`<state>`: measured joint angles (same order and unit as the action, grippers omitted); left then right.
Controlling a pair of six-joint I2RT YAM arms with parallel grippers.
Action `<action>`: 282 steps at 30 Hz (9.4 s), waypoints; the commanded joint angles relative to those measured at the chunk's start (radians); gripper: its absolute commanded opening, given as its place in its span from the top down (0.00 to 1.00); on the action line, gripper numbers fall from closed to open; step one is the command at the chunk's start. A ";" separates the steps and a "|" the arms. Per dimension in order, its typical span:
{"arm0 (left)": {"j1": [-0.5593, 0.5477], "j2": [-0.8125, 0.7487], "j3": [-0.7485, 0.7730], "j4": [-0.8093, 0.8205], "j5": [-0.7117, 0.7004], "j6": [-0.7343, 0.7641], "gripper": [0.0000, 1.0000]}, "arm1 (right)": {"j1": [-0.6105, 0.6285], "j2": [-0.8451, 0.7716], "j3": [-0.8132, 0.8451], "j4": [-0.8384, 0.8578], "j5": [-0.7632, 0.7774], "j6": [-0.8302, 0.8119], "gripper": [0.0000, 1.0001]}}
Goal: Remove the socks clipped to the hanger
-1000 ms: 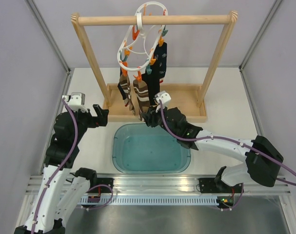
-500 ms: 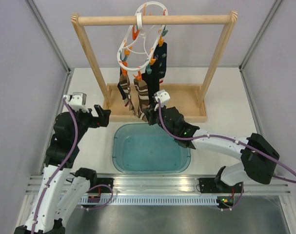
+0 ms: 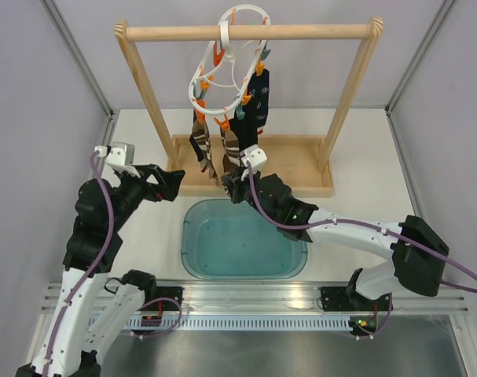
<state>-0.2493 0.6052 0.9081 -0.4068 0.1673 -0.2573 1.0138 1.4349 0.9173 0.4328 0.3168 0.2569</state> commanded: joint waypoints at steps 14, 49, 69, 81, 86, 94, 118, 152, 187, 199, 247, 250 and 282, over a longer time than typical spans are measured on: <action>-0.464 0.266 0.281 0.117 -0.328 -0.031 0.00 | 0.014 0.030 0.101 -0.035 0.045 -0.002 0.99; -0.584 0.516 0.380 0.368 -0.684 -0.091 0.06 | 0.062 -0.033 0.058 -0.040 0.034 -0.024 0.99; -0.584 0.610 0.442 0.367 -0.732 -0.137 0.31 | 0.094 -0.054 0.037 -0.034 0.039 -0.033 0.99; -0.584 0.648 0.468 0.362 -0.741 -0.137 0.50 | 0.100 -0.073 0.023 -0.031 0.041 -0.038 0.99; -0.584 0.645 0.469 0.362 -0.738 -0.137 0.70 | 0.103 -0.073 0.022 -0.028 0.042 -0.036 0.99; -0.584 0.648 0.472 0.362 -0.738 -0.132 0.98 | 0.106 -0.064 0.020 -0.025 0.044 -0.034 0.99; -0.584 0.558 0.359 0.338 -0.631 -0.088 0.00 | 0.111 -0.125 -0.003 -0.072 0.096 -0.041 0.99; -0.584 0.107 0.052 0.088 -0.755 0.222 0.00 | 0.410 -0.307 -0.020 -0.477 0.470 0.017 0.99; -0.576 0.021 -0.054 0.149 -0.781 0.227 0.00 | 0.411 -0.156 -0.222 -0.339 0.501 0.271 0.02; -0.576 0.005 -0.066 0.154 -0.741 0.236 0.00 | 0.299 -0.208 -0.252 -0.295 0.400 0.268 0.02; -0.571 0.025 -0.066 0.149 -0.684 0.239 0.00 | 0.095 0.275 0.301 -0.011 0.229 -0.102 0.34; -0.571 0.027 -0.066 0.149 -0.667 0.239 0.00 | 0.094 0.288 0.307 -0.012 0.255 -0.105 0.43; -0.556 0.134 0.074 0.166 -0.756 0.179 0.00 | 0.074 0.233 0.324 -0.074 0.220 -0.173 0.99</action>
<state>-0.8131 0.7097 0.9009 -0.2840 -0.5266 -0.0471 1.0882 1.7248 1.2182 0.3500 0.5697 0.0845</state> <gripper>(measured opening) 0.995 0.014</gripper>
